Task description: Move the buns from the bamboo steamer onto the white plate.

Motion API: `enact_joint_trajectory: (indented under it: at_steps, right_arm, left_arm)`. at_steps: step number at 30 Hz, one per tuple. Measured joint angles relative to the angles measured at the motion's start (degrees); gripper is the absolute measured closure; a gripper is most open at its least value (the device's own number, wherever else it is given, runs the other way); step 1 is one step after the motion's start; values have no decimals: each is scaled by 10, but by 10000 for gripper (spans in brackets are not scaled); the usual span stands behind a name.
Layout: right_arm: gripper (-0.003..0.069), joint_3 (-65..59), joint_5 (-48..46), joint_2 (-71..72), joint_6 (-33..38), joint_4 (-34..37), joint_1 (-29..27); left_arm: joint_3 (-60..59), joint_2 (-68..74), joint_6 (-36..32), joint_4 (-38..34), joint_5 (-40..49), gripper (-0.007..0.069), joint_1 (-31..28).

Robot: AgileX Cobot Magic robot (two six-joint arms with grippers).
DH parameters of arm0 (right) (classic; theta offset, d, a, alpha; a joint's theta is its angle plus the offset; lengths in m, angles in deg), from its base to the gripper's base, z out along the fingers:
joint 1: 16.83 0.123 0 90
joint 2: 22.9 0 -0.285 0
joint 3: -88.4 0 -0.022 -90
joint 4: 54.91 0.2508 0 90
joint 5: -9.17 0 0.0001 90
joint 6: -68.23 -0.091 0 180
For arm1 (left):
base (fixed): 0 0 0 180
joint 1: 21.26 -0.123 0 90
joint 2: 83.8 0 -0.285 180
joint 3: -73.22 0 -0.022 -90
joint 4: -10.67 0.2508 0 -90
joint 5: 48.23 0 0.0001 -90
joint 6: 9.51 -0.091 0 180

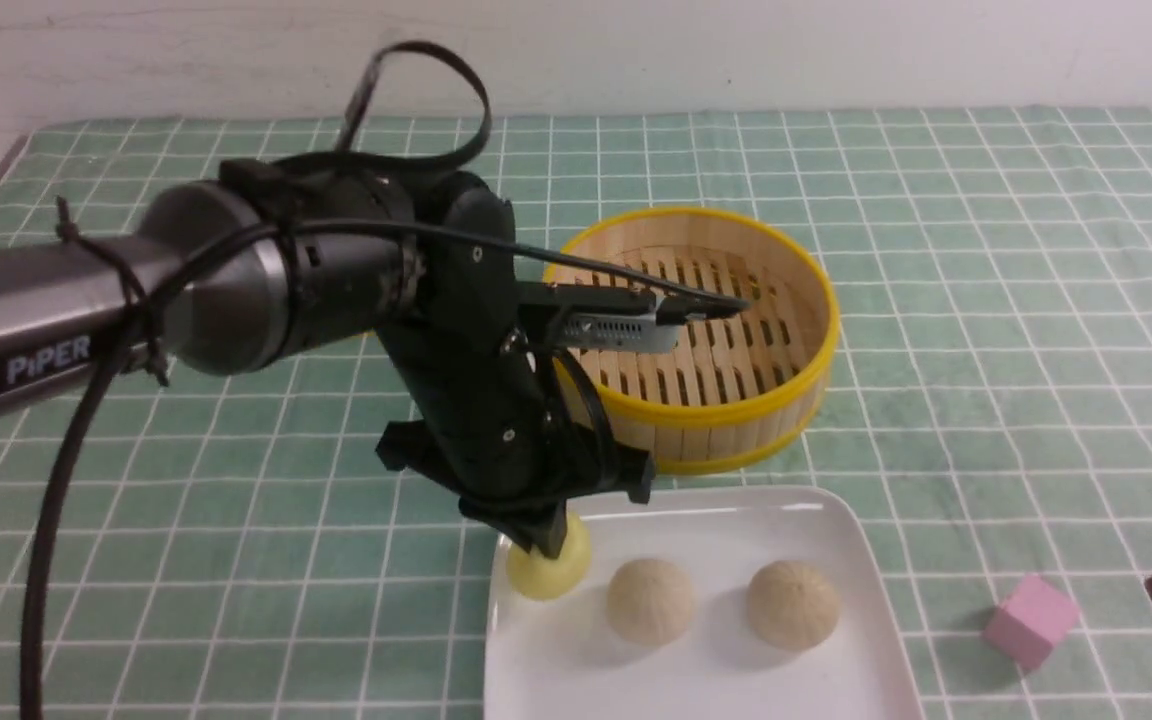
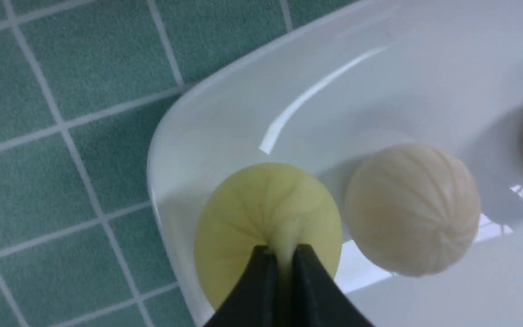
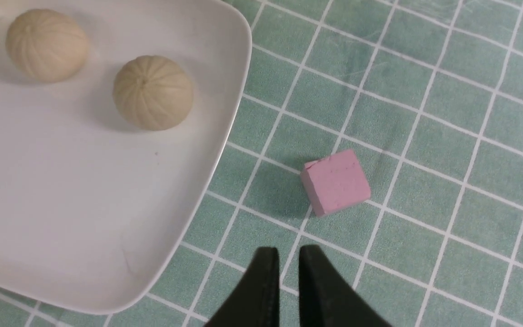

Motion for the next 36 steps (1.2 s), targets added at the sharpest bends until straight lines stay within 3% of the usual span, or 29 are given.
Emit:
enact_joint_trajectory:
  at_steps: [6,14,17,21,29,33,36]
  right_arm:
    - [566,19,-59,26,0,6,0]
    - [565,54,-182,183,1,0,0]
    - [630,52,-192,265,0,16,0]
    - [673,23,-112,311,25,47,0]
    - [673,-145,218,296,165,52,0]
    - [673,-166,259,293,202,74,0]
    - [673,-166,238,293,223,114,0]
  left_arm:
    - [-1,27,2,-8,-15,542,0]
    - [0,36,2,-9,-14,329,5]
    - [6,24,2,-5,-12,261,5]
    - [18,1,2,4,-10,238,5]
    - [25,-27,2,24,-9,234,5]
    - [25,-27,2,26,-15,234,5]
    - [25,-27,2,26,-29,234,5]
